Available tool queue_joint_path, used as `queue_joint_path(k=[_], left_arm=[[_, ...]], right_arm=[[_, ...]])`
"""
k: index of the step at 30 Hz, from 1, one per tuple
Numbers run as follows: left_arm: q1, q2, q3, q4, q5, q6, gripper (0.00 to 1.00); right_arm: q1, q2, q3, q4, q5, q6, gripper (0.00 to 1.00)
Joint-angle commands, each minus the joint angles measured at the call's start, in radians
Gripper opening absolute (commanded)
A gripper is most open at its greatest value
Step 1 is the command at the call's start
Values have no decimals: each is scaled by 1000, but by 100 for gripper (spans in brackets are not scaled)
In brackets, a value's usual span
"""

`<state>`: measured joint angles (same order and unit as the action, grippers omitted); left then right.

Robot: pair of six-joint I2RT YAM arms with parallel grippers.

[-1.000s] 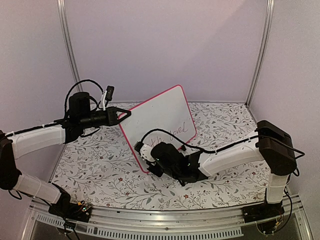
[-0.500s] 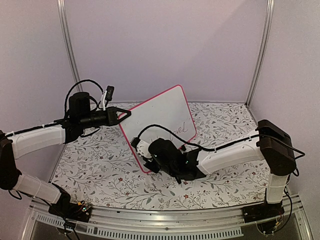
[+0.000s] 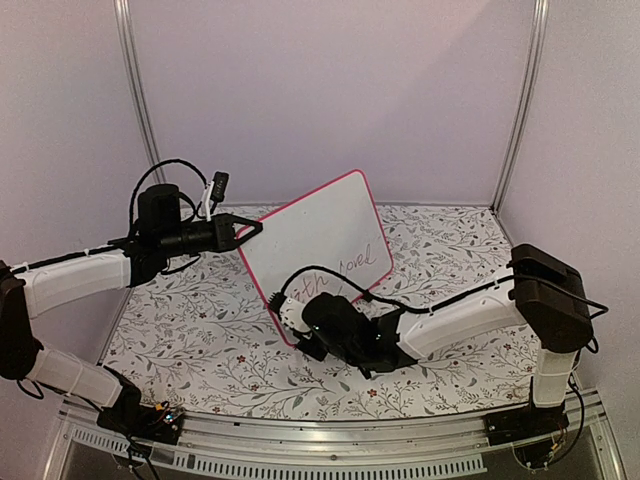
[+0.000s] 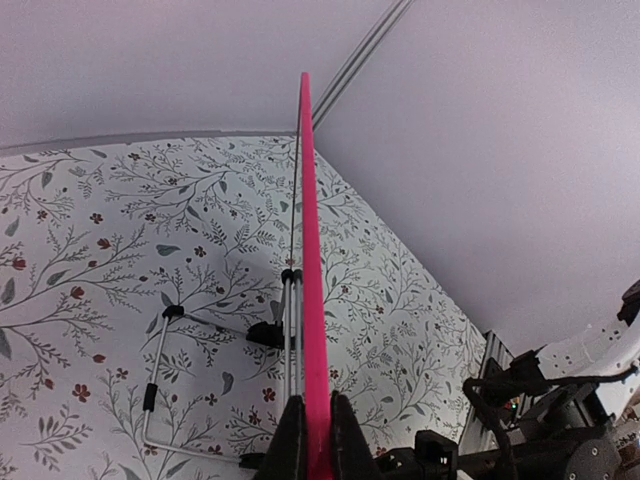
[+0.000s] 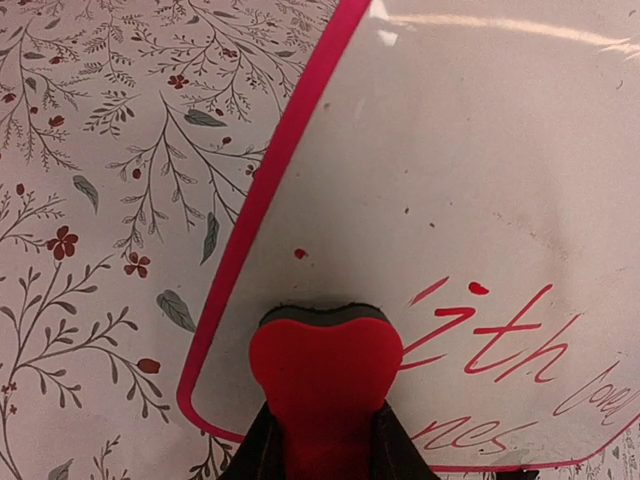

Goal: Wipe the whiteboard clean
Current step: Erase the whiteboard at the center of the board.

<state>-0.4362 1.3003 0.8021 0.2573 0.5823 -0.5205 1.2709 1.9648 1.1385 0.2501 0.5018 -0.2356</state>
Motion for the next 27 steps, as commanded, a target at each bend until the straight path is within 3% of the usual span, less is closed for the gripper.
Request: queue_joint_path(k=[1,11,27], left_arm=[[-25,-27,-2,50,86,-47,0],[-25,-29,-1,48,86,-48,0],[-25,-33,-1,47,84,-45,0]], right_arm=[[4,6,-34,-11,-6,23,23],[4,5,-38,-6,-10,23,23],[5,24,146,6,-20,-89,24]])
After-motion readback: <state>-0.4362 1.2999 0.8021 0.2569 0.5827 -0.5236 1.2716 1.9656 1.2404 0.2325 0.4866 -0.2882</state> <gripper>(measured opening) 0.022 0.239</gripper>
